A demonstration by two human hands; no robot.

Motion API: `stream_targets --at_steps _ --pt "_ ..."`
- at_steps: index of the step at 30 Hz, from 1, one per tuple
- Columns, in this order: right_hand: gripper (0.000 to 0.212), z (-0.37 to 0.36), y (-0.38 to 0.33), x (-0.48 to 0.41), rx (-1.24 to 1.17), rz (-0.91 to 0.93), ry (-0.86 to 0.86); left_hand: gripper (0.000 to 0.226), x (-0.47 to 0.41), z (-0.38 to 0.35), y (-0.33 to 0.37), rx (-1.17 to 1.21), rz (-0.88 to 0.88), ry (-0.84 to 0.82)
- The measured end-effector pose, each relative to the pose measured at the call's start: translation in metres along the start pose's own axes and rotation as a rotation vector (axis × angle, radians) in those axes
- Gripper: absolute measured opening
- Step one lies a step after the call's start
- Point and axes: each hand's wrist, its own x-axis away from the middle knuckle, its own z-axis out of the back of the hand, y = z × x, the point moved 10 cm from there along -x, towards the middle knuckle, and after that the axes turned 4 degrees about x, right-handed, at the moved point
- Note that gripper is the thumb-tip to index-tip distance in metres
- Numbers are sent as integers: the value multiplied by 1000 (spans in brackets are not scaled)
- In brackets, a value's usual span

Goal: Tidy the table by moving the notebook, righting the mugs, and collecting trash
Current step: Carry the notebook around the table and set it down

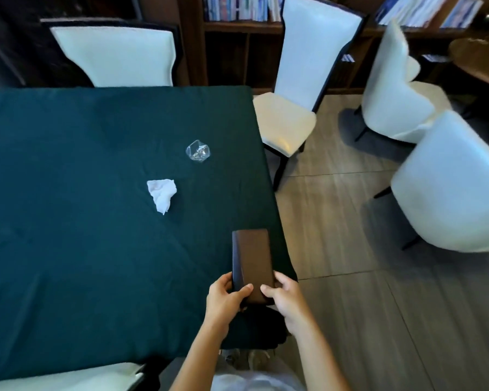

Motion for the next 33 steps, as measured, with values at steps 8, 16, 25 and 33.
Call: stream_targets --at_steps 8,16,25,33 --pt "49 3 19 -25 52 -62 -39 60 -18 -1 -28 -204 47 134" --pt "60 22 3 -37 556 98 -1 61 -5 -24 -3 -734 -32 304" --pt "61 31 -9 -40 879 291 23 49 4 -36 -3 -1011 20 341" --pt "90 8 -67 -24 1154 472 48 44 31 -11 55 -1151 -120 413"
